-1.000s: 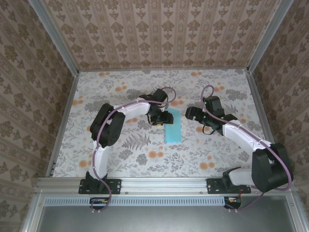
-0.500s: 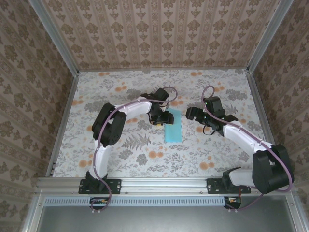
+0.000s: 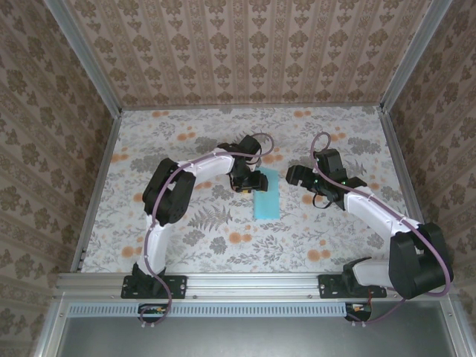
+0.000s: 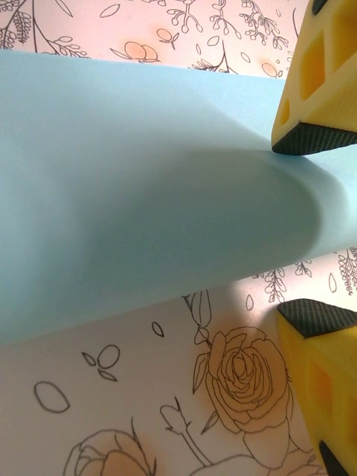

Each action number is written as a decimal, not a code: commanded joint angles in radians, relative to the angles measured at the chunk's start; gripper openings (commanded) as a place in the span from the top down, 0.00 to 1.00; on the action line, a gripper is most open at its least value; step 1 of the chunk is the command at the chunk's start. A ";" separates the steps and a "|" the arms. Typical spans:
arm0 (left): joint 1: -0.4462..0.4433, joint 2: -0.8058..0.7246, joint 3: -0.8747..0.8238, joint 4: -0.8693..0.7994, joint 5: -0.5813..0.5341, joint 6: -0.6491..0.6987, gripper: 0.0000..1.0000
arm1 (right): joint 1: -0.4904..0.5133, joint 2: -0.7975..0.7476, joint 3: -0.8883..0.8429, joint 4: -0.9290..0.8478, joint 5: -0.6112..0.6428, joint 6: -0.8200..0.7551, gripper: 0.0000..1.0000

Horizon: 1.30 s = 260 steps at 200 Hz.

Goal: Fold a paper plane with a square sheet of paper (fold left side to right side)
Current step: First fold in half a square sheet of paper at the center of the table, then hold the square sheet of paper at the center of the table.

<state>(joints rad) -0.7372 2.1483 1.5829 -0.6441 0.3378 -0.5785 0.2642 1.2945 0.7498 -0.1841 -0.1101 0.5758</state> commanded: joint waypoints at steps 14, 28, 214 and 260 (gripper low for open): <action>-0.048 0.107 -0.016 0.043 0.033 0.031 0.42 | -0.006 -0.016 -0.007 -0.013 -0.023 -0.002 0.08; -0.048 0.108 -0.014 0.043 0.032 0.032 0.42 | -0.006 -0.015 -0.009 -0.015 -0.029 -0.002 0.08; -0.051 0.102 -0.013 0.035 0.016 0.026 0.42 | 0.047 0.352 0.083 0.127 -0.369 0.101 0.94; -0.052 0.102 -0.014 0.037 0.015 0.026 0.42 | 0.066 0.418 0.111 0.116 -0.351 0.098 0.96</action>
<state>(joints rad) -0.7410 2.1544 1.5932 -0.6567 0.3248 -0.5747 0.3199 1.6810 0.8295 -0.0673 -0.4545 0.6636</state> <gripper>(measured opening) 0.584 0.056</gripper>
